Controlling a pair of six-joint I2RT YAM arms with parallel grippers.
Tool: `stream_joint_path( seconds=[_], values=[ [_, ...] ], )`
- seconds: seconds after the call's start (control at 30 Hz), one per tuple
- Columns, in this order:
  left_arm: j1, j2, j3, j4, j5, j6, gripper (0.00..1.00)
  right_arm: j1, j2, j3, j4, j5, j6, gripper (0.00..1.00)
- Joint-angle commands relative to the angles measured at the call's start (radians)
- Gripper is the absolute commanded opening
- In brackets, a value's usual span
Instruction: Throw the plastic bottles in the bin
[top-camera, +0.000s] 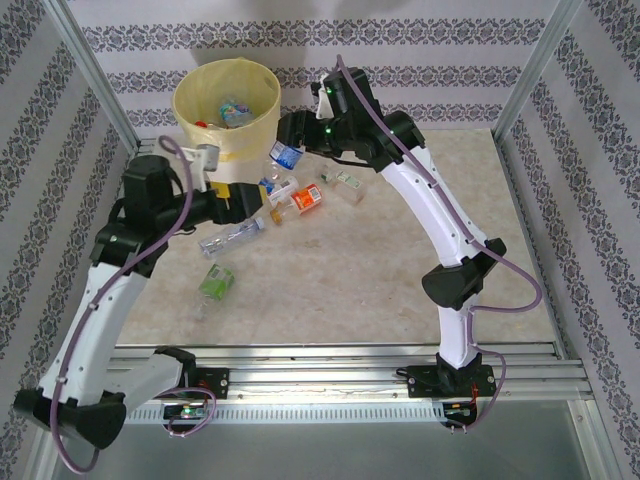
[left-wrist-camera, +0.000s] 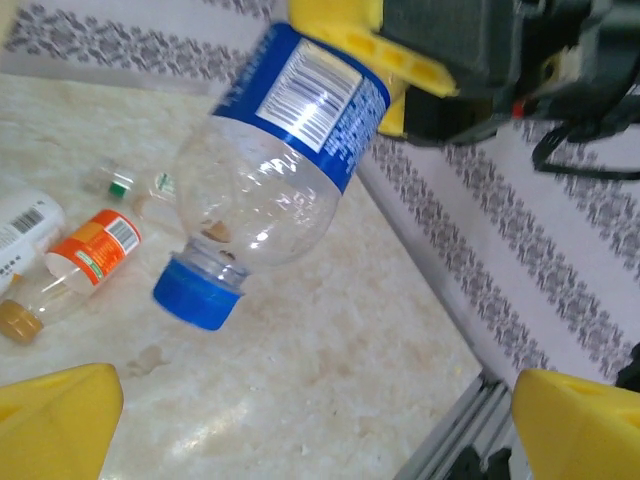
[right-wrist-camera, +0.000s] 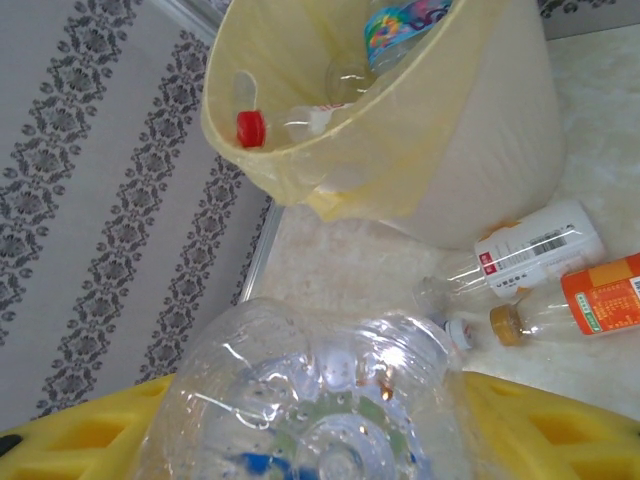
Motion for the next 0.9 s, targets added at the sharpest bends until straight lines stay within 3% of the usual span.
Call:
stream_joint_path(
  seconds=[0.0,0.27,0.6,0.87],
  values=[
    [-0.025,0.041,0.059,-0.038,-0.012,0.108,1.00,0.020,0.008,0.017,-0.016,-0.067,-0.043,0.33],
    [-0.028,0.156,0.155,-0.134,-0.048,0.214,1.00,0.043,-0.029,-0.038,-0.023,-0.137,-0.081,0.33],
    [-0.028,0.229,0.191,-0.163,-0.007,0.245,1.00,0.062,-0.044,-0.063,-0.030,-0.199,-0.107,0.33],
    [-0.029,0.261,0.200,-0.169,0.026,0.248,0.81,0.077,-0.041,-0.064,-0.035,-0.227,-0.116,0.32]
  ],
)
